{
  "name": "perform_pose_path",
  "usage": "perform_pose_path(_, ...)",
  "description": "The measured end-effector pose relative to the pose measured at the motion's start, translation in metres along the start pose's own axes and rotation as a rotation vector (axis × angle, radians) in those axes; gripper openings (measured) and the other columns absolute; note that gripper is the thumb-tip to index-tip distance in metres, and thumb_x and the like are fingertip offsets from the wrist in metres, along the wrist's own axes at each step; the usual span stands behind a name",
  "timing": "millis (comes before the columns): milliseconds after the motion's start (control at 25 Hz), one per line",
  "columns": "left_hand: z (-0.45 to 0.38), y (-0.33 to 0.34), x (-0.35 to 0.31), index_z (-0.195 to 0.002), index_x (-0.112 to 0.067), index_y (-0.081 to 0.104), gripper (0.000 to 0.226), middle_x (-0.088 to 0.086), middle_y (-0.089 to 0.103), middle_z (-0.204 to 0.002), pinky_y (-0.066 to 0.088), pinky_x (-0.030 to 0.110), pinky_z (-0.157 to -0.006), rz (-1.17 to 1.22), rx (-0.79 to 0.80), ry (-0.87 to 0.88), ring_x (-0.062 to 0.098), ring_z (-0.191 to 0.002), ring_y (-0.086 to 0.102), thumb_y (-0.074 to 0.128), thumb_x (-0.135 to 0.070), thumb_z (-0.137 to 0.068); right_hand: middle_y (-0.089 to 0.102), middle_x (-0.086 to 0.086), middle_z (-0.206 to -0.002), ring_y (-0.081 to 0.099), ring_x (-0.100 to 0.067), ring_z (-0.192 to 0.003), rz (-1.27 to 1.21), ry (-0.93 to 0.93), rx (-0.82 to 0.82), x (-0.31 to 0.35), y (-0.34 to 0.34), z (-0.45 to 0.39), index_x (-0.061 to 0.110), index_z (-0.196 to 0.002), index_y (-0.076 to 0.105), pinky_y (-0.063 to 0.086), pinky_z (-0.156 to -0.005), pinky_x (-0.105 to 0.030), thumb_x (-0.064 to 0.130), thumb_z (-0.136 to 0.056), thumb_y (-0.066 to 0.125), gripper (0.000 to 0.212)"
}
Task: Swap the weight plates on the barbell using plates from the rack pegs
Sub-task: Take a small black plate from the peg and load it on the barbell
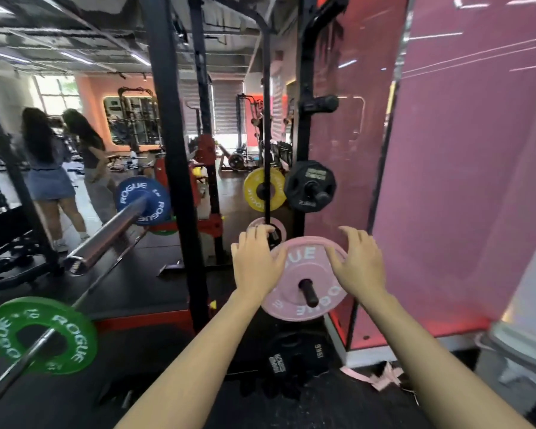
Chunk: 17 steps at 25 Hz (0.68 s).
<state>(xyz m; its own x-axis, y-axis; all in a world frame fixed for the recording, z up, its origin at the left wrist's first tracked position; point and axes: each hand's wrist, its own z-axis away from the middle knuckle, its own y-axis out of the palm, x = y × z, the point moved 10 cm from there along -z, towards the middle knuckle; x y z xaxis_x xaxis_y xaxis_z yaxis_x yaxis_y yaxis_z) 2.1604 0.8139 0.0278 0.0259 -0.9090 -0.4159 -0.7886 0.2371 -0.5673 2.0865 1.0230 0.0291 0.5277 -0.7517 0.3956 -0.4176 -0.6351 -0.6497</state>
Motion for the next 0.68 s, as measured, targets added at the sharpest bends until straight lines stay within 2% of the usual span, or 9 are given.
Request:
perform_pose_path(200,-0.031,0.069,-0.009,-0.116,-0.02,0.058,0.039,-0.004,0.06,-0.109,0.039,0.041,-0.087,0.052,0.035,0.036,0.022,-0.104,0.053,0.062,-0.048,-0.09,0.057,-0.011,-0.124,0.048,-0.032,-0.114,0.055,0.064,0.001,-0.058,0.021,-0.032,0.012,-0.131,0.052,0.043,-0.093,-0.045,0.04,-0.092,0.057,0.048)
perform_pose_path(480,-0.12,0.146,0.011,-0.113,-0.021,0.058,0.038,-0.003,0.061,-0.105,0.039,0.044,-0.087,0.083,0.017,0.042,0.023,-0.103,0.053,0.063,-0.048,-0.088,0.057,-0.012,-0.122,0.049,-0.033,-0.113,0.114,0.092,-0.051,-0.104,0.058,-0.131,0.013,-0.131,0.05,0.042,-0.091,-0.044,0.041,-0.094,0.055,0.047)
perform_pose_path(680,-0.171,0.196,0.031,-0.116,-0.02,0.057,0.041,-0.002,0.06,-0.109,0.039,0.043,-0.093,0.047,0.015,-0.023,0.023,-0.108,0.052,0.062,-0.05,-0.089,0.058,-0.01,-0.12,0.05,-0.029,-0.111,0.116,0.095,-0.033,-0.141,0.097,-0.181,0.013,-0.132,0.05,0.044,-0.09,-0.044,0.042,-0.094,0.053,0.047)
